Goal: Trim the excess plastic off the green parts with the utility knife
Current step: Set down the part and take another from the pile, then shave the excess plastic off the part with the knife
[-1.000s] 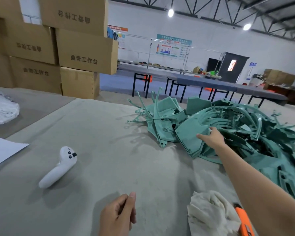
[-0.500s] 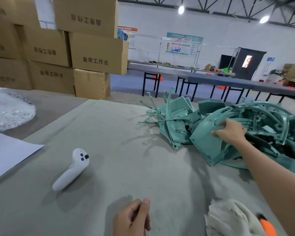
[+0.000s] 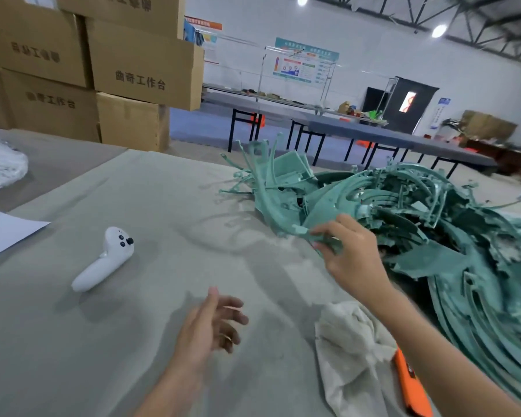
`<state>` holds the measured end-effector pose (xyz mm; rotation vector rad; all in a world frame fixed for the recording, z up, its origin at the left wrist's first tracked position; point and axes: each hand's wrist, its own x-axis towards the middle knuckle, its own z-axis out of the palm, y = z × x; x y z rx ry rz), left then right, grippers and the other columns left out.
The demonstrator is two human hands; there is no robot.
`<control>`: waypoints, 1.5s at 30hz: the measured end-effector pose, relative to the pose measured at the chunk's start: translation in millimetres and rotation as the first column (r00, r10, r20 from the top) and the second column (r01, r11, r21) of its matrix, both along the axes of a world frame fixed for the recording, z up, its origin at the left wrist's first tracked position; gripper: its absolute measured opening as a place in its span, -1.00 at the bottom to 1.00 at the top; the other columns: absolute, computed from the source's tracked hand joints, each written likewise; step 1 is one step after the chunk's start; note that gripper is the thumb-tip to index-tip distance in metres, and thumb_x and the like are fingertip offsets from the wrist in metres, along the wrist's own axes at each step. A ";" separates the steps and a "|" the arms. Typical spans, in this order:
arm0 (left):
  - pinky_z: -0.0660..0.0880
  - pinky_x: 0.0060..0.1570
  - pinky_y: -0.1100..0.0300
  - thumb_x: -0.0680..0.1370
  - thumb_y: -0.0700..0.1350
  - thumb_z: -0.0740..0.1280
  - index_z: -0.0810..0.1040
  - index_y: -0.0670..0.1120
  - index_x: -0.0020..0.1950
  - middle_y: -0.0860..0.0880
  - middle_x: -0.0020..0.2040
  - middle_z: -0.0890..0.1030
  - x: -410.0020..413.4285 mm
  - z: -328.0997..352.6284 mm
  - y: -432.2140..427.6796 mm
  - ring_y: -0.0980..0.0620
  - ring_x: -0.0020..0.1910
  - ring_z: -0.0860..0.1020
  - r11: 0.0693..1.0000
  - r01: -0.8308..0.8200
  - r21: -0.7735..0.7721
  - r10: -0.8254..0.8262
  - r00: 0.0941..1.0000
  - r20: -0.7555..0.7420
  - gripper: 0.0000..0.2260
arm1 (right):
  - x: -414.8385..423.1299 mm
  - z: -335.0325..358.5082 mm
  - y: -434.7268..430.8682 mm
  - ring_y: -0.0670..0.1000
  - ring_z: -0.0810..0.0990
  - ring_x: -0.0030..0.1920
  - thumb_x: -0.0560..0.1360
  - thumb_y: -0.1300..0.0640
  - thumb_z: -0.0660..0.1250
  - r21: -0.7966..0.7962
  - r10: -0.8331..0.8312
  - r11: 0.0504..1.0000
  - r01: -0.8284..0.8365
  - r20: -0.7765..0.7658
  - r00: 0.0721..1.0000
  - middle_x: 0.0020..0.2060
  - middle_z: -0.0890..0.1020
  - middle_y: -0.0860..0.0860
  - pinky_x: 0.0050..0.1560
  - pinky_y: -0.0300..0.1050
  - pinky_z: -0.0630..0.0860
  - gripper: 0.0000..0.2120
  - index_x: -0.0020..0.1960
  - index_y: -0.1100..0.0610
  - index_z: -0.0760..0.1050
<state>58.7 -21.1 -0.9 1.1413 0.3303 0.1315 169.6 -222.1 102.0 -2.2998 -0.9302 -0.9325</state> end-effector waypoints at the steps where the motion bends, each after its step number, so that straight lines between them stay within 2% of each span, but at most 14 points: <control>1: 0.41 -0.57 0.24 0.64 0.13 0.03 0.59 -0.26 -0.03 -0.23 -0.22 0.67 -0.9 1.7 2.3 -0.06 -0.49 0.54 0.997 0.038 -0.066 -0.039 0.999 -0.007 -0.48 | -14.2 -11.9 2.4 0.02 0.49 -0.30 0.32 0.44 0.54 0.012 0.035 0.999 -0.035 0.032 0.999 -0.26 0.53 0.05 -0.27 -0.13 0.46 -0.78 -0.09 0.24 0.64; 7: 0.58 -0.39 0.09 0.49 0.27 0.10 0.61 -0.28 0.17 -0.30 0.09 0.63 -8.5 7.7 17.0 -0.15 -0.21 0.65 0.877 0.386 -0.287 -0.403 0.915 0.000 -0.33 | -69.3 -72.2 12.0 0.10 0.59 -0.24 0.39 0.41 0.48 0.069 0.277 0.959 -0.275 -0.025 0.961 -0.25 0.60 0.07 -0.24 0.02 0.53 -0.90 -0.18 0.24 0.67; 10: 0.59 -0.41 0.13 0.50 -0.06 0.26 0.51 -0.27 0.30 -0.28 0.02 0.64 -11.0 9.7 14.5 -0.12 -0.22 0.65 0.893 0.406 -0.196 -0.396 0.914 0.088 -0.57 | -84.0 -79.8 11.7 0.06 0.62 -0.12 0.36 0.44 0.50 -0.021 0.298 0.954 -0.300 -0.063 0.953 -0.19 0.63 0.04 -0.12 0.01 0.54 -0.82 -0.13 0.20 0.68; 13: 0.48 -0.57 0.22 0.50 -0.31 0.26 0.44 -0.25 0.30 -0.21 -0.15 0.66 -11.2 8.7 7.3 -0.07 -0.39 0.63 0.960 0.267 -0.080 -0.259 0.961 0.095 -0.64 | -96.7 -78.1 -1.3 0.00 0.55 0.21 0.42 0.34 0.40 -0.054 0.314 0.941 -0.333 -0.217 0.924 0.01 0.64 -0.07 0.24 -0.11 0.45 -0.71 0.08 0.09 0.67; 15: 0.40 -0.63 0.26 0.55 -0.38 0.21 0.43 -0.25 0.26 -0.17 -0.20 0.65 -10.3 8.2 5.6 -0.05 -0.46 0.58 0.984 0.170 -0.058 -0.164 0.982 0.095 -0.71 | -102.3 -75.0 -24.2 -0.08 0.51 0.26 0.44 0.26 0.33 0.027 0.240 0.970 -0.242 -0.263 0.935 0.10 0.63 -0.14 0.30 -0.26 0.35 -0.67 0.15 0.03 0.64; 17: 0.35 -0.64 0.29 0.57 -0.39 0.19 0.44 -0.24 0.21 -0.15 -0.21 0.65 -8.7 7.5 6.7 -0.03 -0.48 0.55 0.992 0.117 -0.038 -0.111 0.986 0.126 -0.76 | -104.0 -76.1 -57.3 -0.13 0.54 0.14 0.46 0.28 0.35 0.126 -0.026 0.990 0.063 -0.280 0.960 0.05 0.64 -0.14 0.17 -0.38 0.36 -0.70 0.11 0.00 0.63; 19: 0.33 -0.64 0.30 0.58 -0.39 0.18 0.46 -0.21 0.14 -0.10 -0.25 0.65 -7.2 7.1 7.6 0.00 -0.49 0.54 0.996 0.086 -0.022 -0.082 0.984 0.159 -0.80 | -98.0 -81.1 -94.6 0.02 0.58 0.00 0.47 0.28 0.41 0.116 -0.371 0.892 0.437 -0.365 0.854 -0.04 0.65 -0.05 -0.04 -0.25 0.41 -0.78 0.06 0.05 0.62; 21: 0.32 -0.63 0.31 0.58 -0.38 0.18 0.46 -0.19 0.11 -0.08 -0.27 0.65 -6.8 7.8 7.6 0.01 -0.49 0.54 0.997 0.071 -0.015 -0.067 0.982 0.175 -0.83 | -92.2 -91.4 -121.2 0.14 0.56 -0.02 0.50 0.10 0.42 -0.107 -0.591 0.769 0.630 -0.497 0.636 -0.01 0.62 0.08 -0.12 -0.09 0.36 -0.76 0.15 0.14 0.58; 23: 0.32 -0.60 0.31 0.59 -0.37 0.18 0.47 -0.19 0.10 -0.07 -0.27 0.65 -7.2 7.8 7.2 0.02 -0.48 0.54 0.997 0.071 0.005 -0.070 0.979 0.189 -0.84 | -90.1 -104.4 -132.4 0.17 0.53 0.01 0.52 -0.10 0.38 -0.355 -0.680 0.705 0.614 -0.583 0.443 0.03 0.54 0.10 -0.14 -0.06 0.33 -0.57 0.26 0.15 0.48; 25: 0.32 -0.59 0.31 0.60 -0.36 0.17 0.48 -0.20 0.08 -0.06 -0.29 0.64 -8.4 7.7 6.8 0.03 -0.49 0.53 0.997 0.072 0.025 -0.075 0.975 0.208 -0.85 | -89.6 -111.7 -135.1 0.16 0.49 -0.07 0.52 -0.13 0.37 -0.403 -0.687 0.696 0.594 -0.614 0.388 -0.02 0.47 0.08 -0.17 -0.05 0.31 -0.54 0.28 0.13 0.44; 30: 0.31 -0.61 0.31 0.59 -0.37 0.17 0.47 -0.20 0.04 -0.04 -0.33 0.62 -9.7 7.2 6.2 0.05 -0.52 0.50 0.999 0.044 -0.022 -0.038 0.970 0.241 -0.87 | -80.9 -103.6 -141.2 0.12 0.51 -0.31 0.55 0.07 0.32 -0.406 -0.723 0.659 0.634 -0.573 0.385 -0.35 0.54 0.06 -0.36 -0.06 0.30 -0.83 -0.09 0.17 0.54; 36: 0.28 -0.62 0.33 0.58 -0.34 0.22 0.48 -0.16 -0.01 0.00 -0.37 0.56 -7.8 4.4 6.2 0.10 -0.50 0.45 0.998 0.045 -0.042 -0.033 0.969 0.243 -0.89 | -79.9 -80.8 -119.6 0.14 0.47 -0.39 0.59 0.22 0.17 -0.087 -0.598 0.737 0.671 -0.548 0.585 -0.38 0.56 0.15 -0.41 -0.09 0.26 -0.78 -0.22 0.20 0.41; 42: 0.29 -0.62 0.34 0.58 -0.31 0.23 0.51 -0.18 0.04 -0.01 -0.32 0.58 -7.8 4.1 8.3 0.09 -0.51 0.46 0.994 0.093 -0.050 -0.079 0.970 0.229 -0.89 | -68.2 -58.6 -55.5 -0.12 0.44 -0.47 0.61 0.20 0.14 0.487 -0.002 0.741 0.463 -0.687 0.727 -0.36 0.52 0.03 -0.47 -0.23 0.38 -0.80 -0.07 0.21 0.51; 45: 0.29 -0.64 0.34 0.57 -0.29 0.23 0.51 -0.19 -0.02 -0.04 -0.35 0.56 -8.5 4.3 8.7 0.09 -0.52 0.46 0.993 0.100 -0.055 -0.086 0.975 0.206 -0.92 | -63.6 -62.4 -26.1 -0.13 0.42 -0.51 0.64 0.08 0.23 0.557 0.132 0.758 0.339 -0.640 0.757 -0.37 0.48 -0.03 -0.51 -0.26 0.36 -0.82 -0.09 0.14 0.47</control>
